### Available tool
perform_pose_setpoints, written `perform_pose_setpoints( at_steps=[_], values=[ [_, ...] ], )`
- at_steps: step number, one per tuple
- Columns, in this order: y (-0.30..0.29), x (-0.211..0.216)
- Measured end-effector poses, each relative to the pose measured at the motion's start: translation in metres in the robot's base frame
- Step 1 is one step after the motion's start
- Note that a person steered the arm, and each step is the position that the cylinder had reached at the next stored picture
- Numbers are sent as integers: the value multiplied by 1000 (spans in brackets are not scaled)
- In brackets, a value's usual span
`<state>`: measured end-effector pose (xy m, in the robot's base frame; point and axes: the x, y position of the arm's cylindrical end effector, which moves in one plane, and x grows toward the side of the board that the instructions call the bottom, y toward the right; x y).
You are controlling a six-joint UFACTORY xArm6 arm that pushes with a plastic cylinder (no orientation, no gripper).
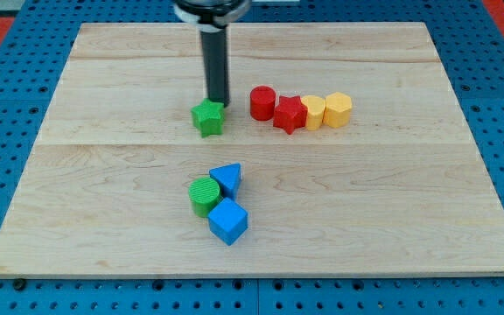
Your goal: Push the green star to the top of the blue triangle
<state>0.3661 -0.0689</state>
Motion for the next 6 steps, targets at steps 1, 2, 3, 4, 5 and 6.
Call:
perform_pose_setpoints(
  at_steps=[1,2,3,4,5,6],
  values=[
    [-43,-16],
    [-53,4],
    [-16,6],
    [-7,45],
    [-3,79],
    [1,112]
  ],
)
